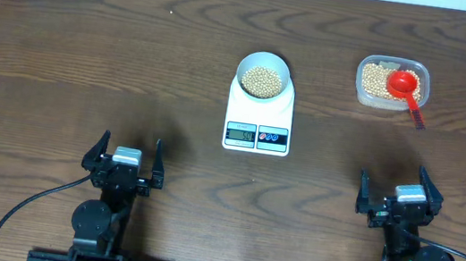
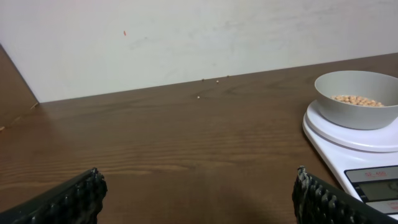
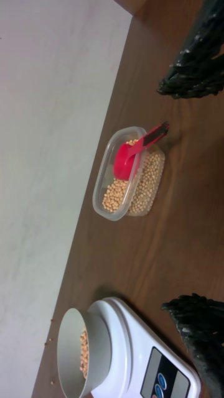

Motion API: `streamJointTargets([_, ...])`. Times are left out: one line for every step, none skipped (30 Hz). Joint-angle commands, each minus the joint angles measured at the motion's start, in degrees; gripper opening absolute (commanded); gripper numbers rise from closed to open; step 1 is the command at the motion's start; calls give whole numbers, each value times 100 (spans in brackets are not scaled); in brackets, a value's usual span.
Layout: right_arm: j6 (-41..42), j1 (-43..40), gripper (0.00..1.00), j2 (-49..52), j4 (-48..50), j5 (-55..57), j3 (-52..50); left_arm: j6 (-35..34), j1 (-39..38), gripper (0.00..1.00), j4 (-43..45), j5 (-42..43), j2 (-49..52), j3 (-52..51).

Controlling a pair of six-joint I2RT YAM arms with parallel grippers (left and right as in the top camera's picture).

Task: Scoop item into bowl and weigh 50g on scale

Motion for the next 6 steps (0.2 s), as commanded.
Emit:
streamJointTargets([-26,50,99,-31,-20,0,-15,9,24,98,-251,35,-39,-61])
streamJointTargets([-26,50,99,-31,-20,2,-15,9,24,98,-251,35,-39,-61])
streamJointTargets([-26,52,99,-31,-20,2,-15,9,24,98,-251,35,-39,-61])
streamJointTargets([-26,50,99,-31,-20,2,-15,9,24,98,-251,35,-39,-61])
streamJointTargets([-26,50,99,-31,-20,0,-15,9,24,98,-251,35,-39,-61])
streamJointTargets([-26,52,99,-31,-20,2,-15,9,24,98,-251,35,-39,-61])
